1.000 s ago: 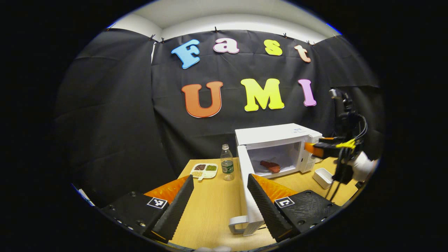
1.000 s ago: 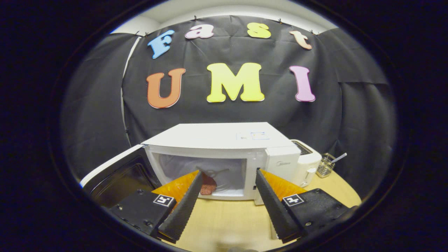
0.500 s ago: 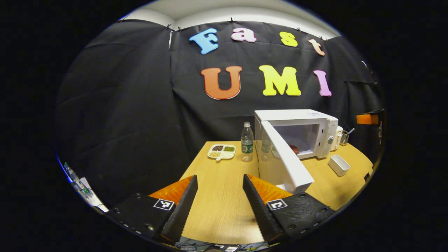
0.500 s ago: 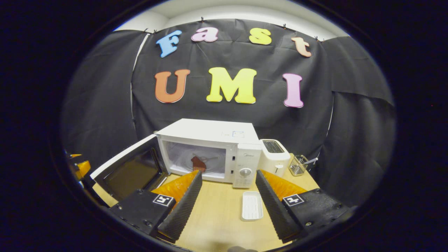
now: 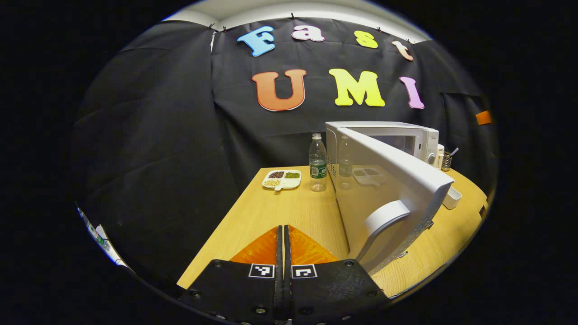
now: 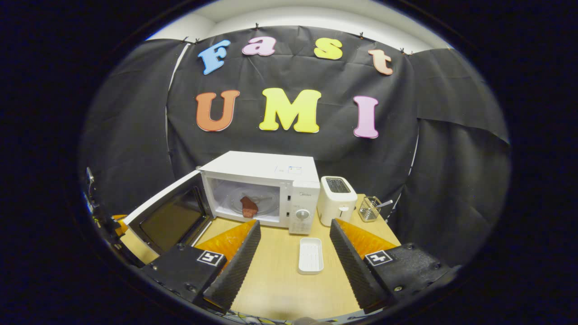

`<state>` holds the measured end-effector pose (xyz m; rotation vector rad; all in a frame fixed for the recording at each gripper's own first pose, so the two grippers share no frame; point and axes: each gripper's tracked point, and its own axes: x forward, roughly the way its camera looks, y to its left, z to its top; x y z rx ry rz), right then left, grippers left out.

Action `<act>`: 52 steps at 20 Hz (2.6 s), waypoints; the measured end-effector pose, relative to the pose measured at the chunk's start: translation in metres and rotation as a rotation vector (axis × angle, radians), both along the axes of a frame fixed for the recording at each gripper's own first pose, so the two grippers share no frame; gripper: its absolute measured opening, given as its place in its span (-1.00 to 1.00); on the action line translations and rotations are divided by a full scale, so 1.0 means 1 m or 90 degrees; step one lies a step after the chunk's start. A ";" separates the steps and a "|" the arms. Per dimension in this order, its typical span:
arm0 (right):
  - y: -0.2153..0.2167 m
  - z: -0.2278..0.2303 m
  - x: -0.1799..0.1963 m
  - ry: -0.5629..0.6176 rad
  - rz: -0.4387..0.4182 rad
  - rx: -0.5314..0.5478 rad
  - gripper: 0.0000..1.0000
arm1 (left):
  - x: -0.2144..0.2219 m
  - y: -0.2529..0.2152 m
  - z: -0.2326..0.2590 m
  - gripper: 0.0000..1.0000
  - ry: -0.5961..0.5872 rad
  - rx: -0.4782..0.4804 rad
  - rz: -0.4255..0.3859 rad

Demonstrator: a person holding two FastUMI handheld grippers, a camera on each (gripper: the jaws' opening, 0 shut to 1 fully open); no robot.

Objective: Open the microwave oven with the left hand, put the food in, and close the microwave oven.

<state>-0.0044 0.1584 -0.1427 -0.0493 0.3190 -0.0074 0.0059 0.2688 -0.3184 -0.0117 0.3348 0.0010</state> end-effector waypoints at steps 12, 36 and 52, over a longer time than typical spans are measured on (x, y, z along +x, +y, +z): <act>-0.041 0.000 -0.022 0.001 -0.037 0.011 0.97 | -0.009 -0.096 0.007 -1.00 0.001 -0.022 -0.098; -0.166 0.040 -0.016 -0.036 -0.139 0.022 0.97 | 0.092 -0.360 0.048 -1.00 -0.049 -0.067 -0.325; -0.199 0.036 0.017 -0.001 -0.148 0.006 0.97 | 0.206 -0.418 0.046 -1.00 -0.065 -0.099 -0.257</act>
